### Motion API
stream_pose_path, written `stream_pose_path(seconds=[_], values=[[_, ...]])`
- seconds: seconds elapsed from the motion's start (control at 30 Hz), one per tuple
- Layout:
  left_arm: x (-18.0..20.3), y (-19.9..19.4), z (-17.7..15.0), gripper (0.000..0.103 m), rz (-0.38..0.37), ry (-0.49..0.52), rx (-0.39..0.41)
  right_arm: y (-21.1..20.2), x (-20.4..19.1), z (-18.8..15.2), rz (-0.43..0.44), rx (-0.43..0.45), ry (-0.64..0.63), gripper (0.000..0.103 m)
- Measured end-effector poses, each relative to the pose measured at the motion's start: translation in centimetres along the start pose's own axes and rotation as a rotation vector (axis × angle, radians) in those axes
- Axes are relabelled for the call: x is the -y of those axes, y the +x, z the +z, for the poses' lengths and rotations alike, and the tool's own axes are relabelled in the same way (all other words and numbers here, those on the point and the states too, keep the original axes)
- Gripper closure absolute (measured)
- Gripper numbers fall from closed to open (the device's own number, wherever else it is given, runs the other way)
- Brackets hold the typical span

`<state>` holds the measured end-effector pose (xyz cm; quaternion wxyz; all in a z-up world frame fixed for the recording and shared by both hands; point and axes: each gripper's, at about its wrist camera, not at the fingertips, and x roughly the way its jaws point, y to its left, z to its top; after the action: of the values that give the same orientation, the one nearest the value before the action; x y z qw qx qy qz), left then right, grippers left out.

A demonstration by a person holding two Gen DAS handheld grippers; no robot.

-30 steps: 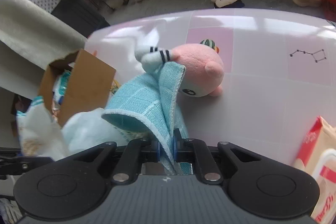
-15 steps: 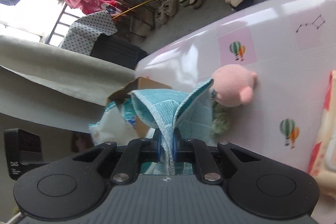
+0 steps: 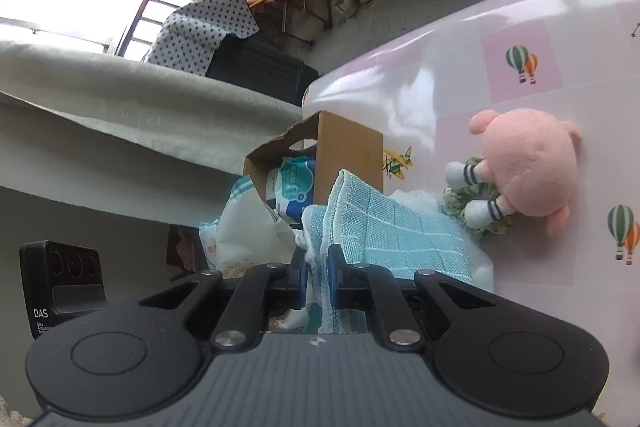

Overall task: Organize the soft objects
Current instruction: 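Lift the teal towel with the right tool while the left tool carries the bag toward the box, then lower the towel into the box with the right tool while the left tool drops the bag in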

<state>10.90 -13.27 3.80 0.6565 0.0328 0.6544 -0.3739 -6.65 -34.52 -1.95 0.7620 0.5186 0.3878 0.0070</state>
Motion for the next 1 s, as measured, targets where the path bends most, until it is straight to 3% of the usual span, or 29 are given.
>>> stream_pose_path(seconds=[0.23,0.5,0.8,1.0], values=[[-4.4,0.9,-0.4,0.061,0.026,-0.097,-0.062,3.6,0.6,-1.7,-0.015,-0.062,0.045,0.103],[-6.8,0.6,0.0,0.061,-0.030,-0.214,-0.087,5.5,0.2,-2.2,-0.086,-0.104,0.020,0.103],[-8.0,-0.7,0.4,0.068,-0.021,-0.242,-0.051,6.8,-0.3,-2.7,-0.164,-0.132,-0.040,0.103],[-8.5,-2.8,1.0,0.070,-0.017,-0.223,0.007,7.4,-2.4,-3.5,-0.284,-0.146,-0.184,0.103]])
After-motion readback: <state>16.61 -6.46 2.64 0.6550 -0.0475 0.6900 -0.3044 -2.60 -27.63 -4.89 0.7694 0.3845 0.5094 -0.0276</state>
